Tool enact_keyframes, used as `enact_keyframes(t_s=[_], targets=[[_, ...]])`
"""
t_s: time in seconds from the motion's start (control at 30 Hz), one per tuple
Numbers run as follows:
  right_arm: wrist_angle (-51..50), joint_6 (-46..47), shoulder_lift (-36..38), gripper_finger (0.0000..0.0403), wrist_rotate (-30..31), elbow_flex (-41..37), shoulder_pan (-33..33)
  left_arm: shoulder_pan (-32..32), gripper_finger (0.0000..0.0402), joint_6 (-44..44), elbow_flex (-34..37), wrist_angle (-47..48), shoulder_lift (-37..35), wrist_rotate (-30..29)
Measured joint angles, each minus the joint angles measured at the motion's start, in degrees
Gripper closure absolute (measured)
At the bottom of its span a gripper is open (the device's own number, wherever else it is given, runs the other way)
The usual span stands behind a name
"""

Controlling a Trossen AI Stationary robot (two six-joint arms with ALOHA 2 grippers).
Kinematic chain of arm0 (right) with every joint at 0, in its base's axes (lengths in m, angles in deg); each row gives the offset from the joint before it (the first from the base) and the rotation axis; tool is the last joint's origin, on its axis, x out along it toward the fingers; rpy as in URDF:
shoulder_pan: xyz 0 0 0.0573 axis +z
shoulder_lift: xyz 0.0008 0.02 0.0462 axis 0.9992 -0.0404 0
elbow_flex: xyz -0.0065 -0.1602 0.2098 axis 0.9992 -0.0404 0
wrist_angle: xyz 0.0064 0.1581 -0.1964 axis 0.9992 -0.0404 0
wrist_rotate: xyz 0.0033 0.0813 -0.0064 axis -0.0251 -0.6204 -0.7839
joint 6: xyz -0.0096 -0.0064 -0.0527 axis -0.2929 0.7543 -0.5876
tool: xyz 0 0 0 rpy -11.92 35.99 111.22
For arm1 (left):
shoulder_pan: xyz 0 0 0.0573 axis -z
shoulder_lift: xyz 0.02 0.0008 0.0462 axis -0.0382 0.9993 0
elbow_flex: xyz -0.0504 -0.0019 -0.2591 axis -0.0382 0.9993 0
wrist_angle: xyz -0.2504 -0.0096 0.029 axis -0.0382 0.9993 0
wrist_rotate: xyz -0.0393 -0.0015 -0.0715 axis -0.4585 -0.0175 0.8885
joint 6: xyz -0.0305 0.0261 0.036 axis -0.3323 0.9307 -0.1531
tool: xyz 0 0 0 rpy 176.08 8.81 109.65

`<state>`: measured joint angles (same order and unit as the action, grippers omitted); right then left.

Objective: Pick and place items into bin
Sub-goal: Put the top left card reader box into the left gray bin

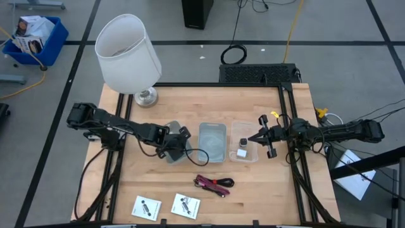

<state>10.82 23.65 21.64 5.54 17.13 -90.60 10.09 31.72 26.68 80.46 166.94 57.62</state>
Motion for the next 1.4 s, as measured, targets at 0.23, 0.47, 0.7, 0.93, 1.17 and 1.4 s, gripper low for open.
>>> enact_keyframes(t_s=[0.23,0.47,0.7,0.93,1.17,1.4], targets=[[-0.52,0.01,-0.07,0.0403,0.10,0.00,-0.09,-0.02,0.0322,-2.88,0.00,-0.29,-0.27,-0.59],[-0.54,0.02,-0.07,0.0403,0.06,0.00,-0.09,0.02,0.0328,-9.86,-0.04,-1.88,-2.74,-7.34],[-0.78,0.41,-0.07,0.0403,0.03,0.00,-0.09,1.82,0.0368,-34.55,0.14,6.62,-13.96,-10.10],[-1.01,0.34,-0.10,0.0403,-0.03,0.00,-0.09,9.93,0.0393,-63.88,5.10,21.57,-26.65,-12.41],[-0.73,0.06,-0.05,0.0403,-0.01,0.00,-0.09,16.30,0.0395,-80.15,13.40,23.35,-28.86,-9.01],[-0.29,0.27,-0.07,0.0403,-0.01,0.00,-0.10,17.42,0.0395,-87.32,19.12,19.62,-28.02,-7.86]])
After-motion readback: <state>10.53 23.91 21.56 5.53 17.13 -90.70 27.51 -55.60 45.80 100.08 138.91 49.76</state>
